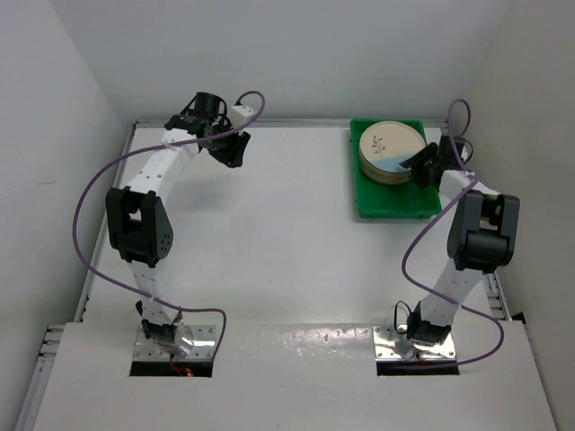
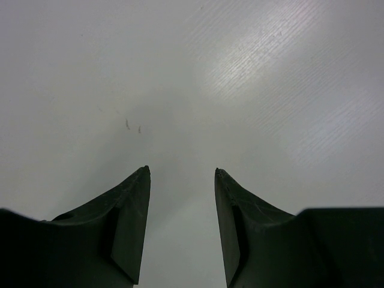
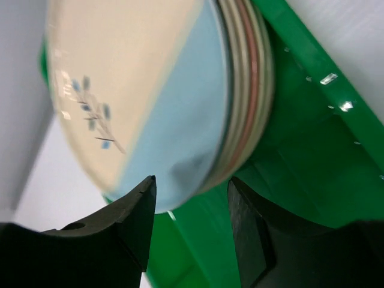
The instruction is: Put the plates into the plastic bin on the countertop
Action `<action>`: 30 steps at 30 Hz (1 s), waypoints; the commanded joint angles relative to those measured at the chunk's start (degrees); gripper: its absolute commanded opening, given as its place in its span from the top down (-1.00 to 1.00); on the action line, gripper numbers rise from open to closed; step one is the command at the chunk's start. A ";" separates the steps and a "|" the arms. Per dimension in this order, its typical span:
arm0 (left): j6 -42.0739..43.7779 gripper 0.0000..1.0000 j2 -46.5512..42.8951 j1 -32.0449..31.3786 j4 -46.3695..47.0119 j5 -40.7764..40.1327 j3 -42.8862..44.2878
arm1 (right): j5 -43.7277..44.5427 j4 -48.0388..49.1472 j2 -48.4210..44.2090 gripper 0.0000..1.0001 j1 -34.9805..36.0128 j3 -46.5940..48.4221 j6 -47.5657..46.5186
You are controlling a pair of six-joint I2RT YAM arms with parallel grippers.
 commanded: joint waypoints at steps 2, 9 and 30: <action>-0.66 0.00 -2.70 0.59 0.21 0.76 -0.17 | 5.02 -7.82 -2.81 -0.01 0.90 4.24 -9.30; -0.66 -0.02 -3.84 0.59 0.21 0.23 -0.78 | 8.00 -10.02 -9.64 -0.03 2.66 -0.49 -13.34; 15.80 -0.61 -56.29 5.51 32.86 -19.44 -73.42 | 21.47 -24.60 -56.94 -1.00 8.64 -41.36 -10.28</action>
